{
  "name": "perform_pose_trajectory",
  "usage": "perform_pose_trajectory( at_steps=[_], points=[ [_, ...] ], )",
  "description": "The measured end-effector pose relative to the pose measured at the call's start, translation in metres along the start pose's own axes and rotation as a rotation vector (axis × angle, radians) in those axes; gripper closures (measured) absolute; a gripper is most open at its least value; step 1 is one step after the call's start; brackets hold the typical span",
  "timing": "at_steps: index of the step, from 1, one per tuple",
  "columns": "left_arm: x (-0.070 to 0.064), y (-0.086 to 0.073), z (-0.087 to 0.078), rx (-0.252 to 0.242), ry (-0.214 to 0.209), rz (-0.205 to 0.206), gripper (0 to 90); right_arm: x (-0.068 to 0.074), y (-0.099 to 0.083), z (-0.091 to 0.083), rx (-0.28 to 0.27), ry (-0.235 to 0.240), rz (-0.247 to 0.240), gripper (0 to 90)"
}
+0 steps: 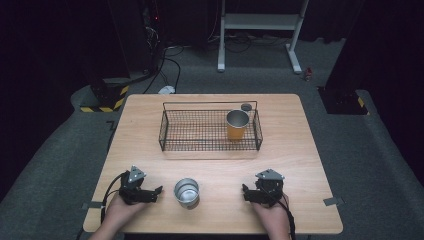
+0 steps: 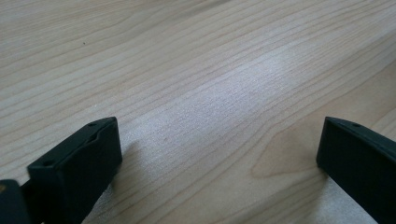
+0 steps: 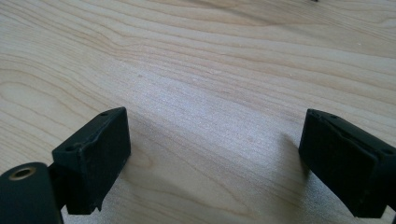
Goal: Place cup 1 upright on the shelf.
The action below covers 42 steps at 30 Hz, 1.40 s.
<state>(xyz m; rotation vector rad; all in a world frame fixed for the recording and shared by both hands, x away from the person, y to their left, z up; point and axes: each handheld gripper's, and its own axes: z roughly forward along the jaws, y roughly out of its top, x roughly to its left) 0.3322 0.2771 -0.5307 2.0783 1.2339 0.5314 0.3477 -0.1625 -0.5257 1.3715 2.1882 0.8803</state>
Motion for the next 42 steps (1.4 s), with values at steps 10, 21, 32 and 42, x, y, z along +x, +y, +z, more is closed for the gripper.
perform_pose_trajectory(
  at_steps=[10, 21, 32, 42],
  points=[
    [0.002, 0.001, -0.003, 0.030, -0.028, 0.047, 0.4, 0.000, 0.000, 0.000, 0.000, 0.001, 0.000, 8.8],
    [0.002, 0.008, -0.018, -0.047, -0.068, 0.048, 0.4, 0.000, 0.000, 0.000, 0.000, -0.002, 0.001, 8.9],
    [-0.001, 0.014, -0.033, -0.140, -0.127, 0.033, 0.4, 0.000, 0.000, 0.000, 0.000, -0.002, 0.001, 8.9],
    [-0.010, 0.022, -0.047, -0.228, -0.165, 0.041, 0.4, 0.001, 0.000, 0.000, 0.000, -0.006, 0.005, 9.1]
  ],
)
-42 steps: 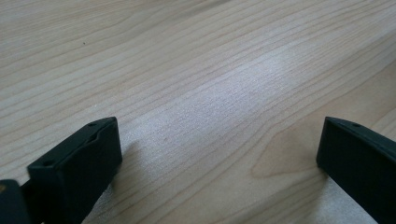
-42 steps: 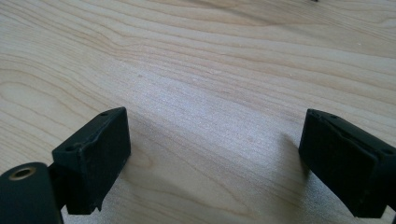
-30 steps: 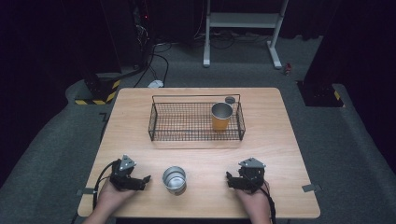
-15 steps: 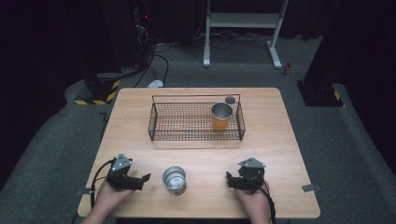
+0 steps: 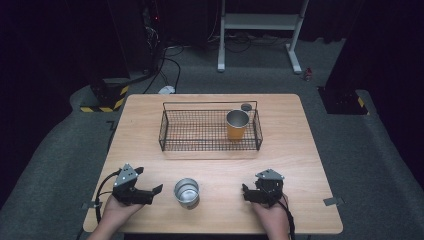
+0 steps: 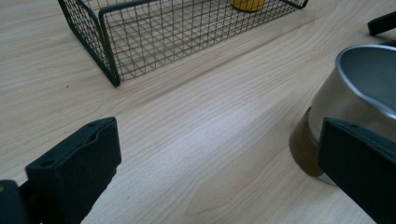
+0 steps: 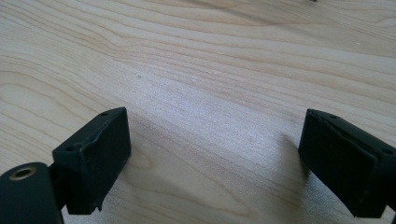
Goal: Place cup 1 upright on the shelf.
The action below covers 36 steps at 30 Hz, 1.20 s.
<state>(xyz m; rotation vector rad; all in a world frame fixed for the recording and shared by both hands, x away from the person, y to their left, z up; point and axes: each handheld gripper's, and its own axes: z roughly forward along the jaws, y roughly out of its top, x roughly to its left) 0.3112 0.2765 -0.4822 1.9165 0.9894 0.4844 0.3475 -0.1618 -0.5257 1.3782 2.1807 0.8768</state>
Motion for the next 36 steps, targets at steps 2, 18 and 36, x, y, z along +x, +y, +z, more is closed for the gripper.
perform_pose_trajectory(
  at_steps=[2, 18, 36],
  points=[
    [-0.002, 0.002, -0.001, -0.012, -0.012, -0.006, 0.4, 0.000, 0.000, 0.000, 0.000, 0.000, -0.002, 9.0],
    [-0.022, 0.037, 0.002, -0.031, -0.065, 0.053, 0.4, 0.000, 0.000, 0.000, 0.000, -0.002, 0.005, 9.2],
    [-0.060, 0.043, 0.027, -0.063, -0.189, 0.080, 0.3, 0.000, 0.000, 0.000, -0.001, -0.005, 0.007, 9.6]
  ],
)
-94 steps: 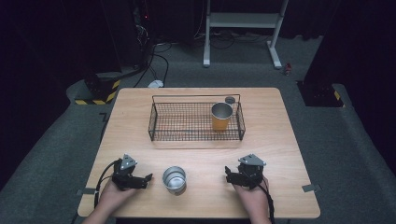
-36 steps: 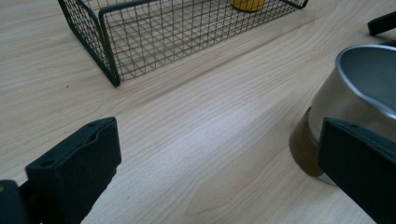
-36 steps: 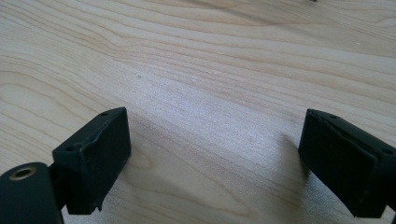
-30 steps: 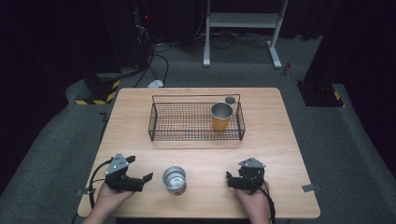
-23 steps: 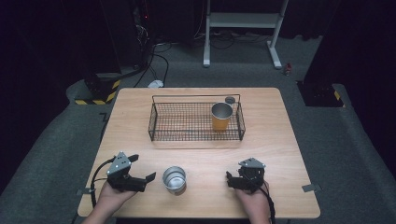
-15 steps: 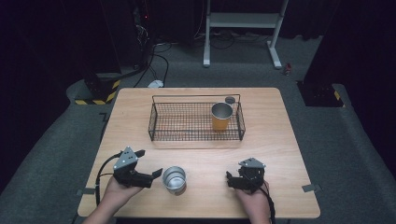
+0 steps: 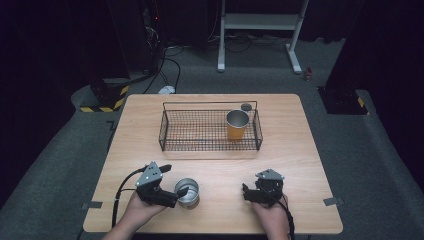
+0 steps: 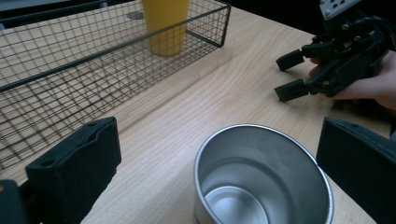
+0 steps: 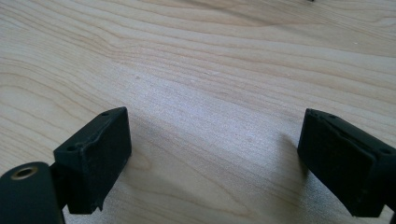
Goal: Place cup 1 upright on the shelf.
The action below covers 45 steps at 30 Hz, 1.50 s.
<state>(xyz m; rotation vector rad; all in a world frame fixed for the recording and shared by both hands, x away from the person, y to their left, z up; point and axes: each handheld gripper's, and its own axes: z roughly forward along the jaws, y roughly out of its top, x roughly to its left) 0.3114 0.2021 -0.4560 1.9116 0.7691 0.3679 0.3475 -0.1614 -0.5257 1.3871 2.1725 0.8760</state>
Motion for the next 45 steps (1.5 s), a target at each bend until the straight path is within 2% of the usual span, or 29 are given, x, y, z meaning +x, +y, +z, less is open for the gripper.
perform_pose_trajectory(
  at_steps=[5, 14, 18, 27, 37, 40, 45],
  points=[
    [-0.008, -0.003, 0.006, 0.010, -0.019, 0.028, 0.0, 0.000, 0.000, 0.000, 0.000, 0.000, 0.000, 9.6],
    [-0.017, -0.008, 0.017, 0.046, -0.054, 0.052, 0.0, 0.000, 0.000, 0.000, 0.000, 0.000, 0.000, 9.6],
    [-0.019, -0.012, 0.021, 0.063, -0.045, 0.067, 0.0, 0.000, 0.000, 0.000, 0.000, 0.000, 0.000, 9.6],
    [-0.018, -0.023, 0.027, 0.082, -0.048, 0.047, 0.0, 0.000, 0.000, 0.000, 0.000, 0.000, 0.000, 9.5],
    [-0.016, -0.033, 0.023, 0.086, -0.054, 0.058, 0.0, 0.000, 0.000, 0.000, 0.000, 0.000, 0.000, 9.6],
    [-0.016, -0.036, 0.025, 0.102, -0.055, 0.065, 0.0, 0.000, 0.000, 0.000, 0.000, 0.000, 0.000, 9.5],
    [-0.016, -0.038, 0.027, 0.100, -0.052, 0.057, 0.4, 0.000, 0.000, 0.000, 0.000, 0.000, 0.000, 9.6]
  ],
)
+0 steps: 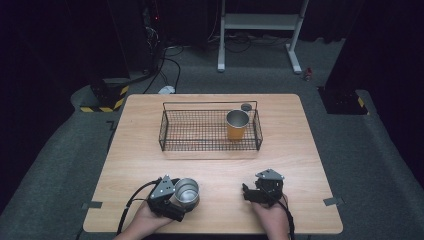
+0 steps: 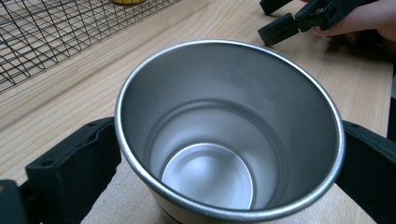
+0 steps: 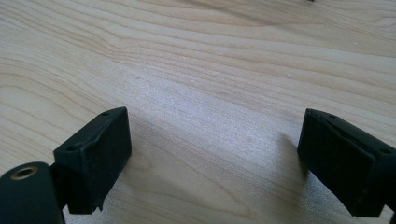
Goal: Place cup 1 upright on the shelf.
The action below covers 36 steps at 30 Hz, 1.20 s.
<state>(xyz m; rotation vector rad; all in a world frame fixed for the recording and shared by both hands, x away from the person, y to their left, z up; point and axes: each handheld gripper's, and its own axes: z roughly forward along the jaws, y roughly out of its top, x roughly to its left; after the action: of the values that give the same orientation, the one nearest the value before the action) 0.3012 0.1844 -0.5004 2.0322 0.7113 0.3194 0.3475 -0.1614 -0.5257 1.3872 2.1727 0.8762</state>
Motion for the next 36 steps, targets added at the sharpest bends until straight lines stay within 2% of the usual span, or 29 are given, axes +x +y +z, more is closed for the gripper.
perform_pose_trajectory(
  at_steps=[7, 14, 20, 25, 28, 36],
  points=[
    [0.0013, 0.0016, 0.0013, -0.020, -0.007, 0.002, 0.4, 0.0001, -0.0001, 0.0001, -0.001, -0.002, 0.000, 9.6],
    [-0.0023, 0.0001, 0.0060, 0.012, 0.010, 0.039, 0.4, 0.0001, 0.0000, 0.0001, -0.003, -0.005, 0.004, 10.2],
    [-0.0029, 0.0006, 0.0074, 0.017, 0.025, 0.037, 0.6, 0.0001, 0.0000, 0.0000, -0.003, -0.006, 0.004, 10.2],
    [-0.0050, 0.0020, 0.0047, -0.010, 0.034, 0.053, 6.4, 0.0001, 0.0000, 0.0000, -0.002, -0.005, 0.004, 10.3],
    [-0.0061, 0.0013, 0.0029, -0.025, 0.040, 0.057, 14.5, -0.0002, 0.0001, 0.0001, -0.003, -0.004, 0.002, 10.1],
    [-0.0049, 0.0007, -0.0014, -0.055, 0.060, 0.058, 17.5, 0.0000, 0.0003, 0.0002, 0.000, -0.001, 0.002, 9.5]
  ],
)
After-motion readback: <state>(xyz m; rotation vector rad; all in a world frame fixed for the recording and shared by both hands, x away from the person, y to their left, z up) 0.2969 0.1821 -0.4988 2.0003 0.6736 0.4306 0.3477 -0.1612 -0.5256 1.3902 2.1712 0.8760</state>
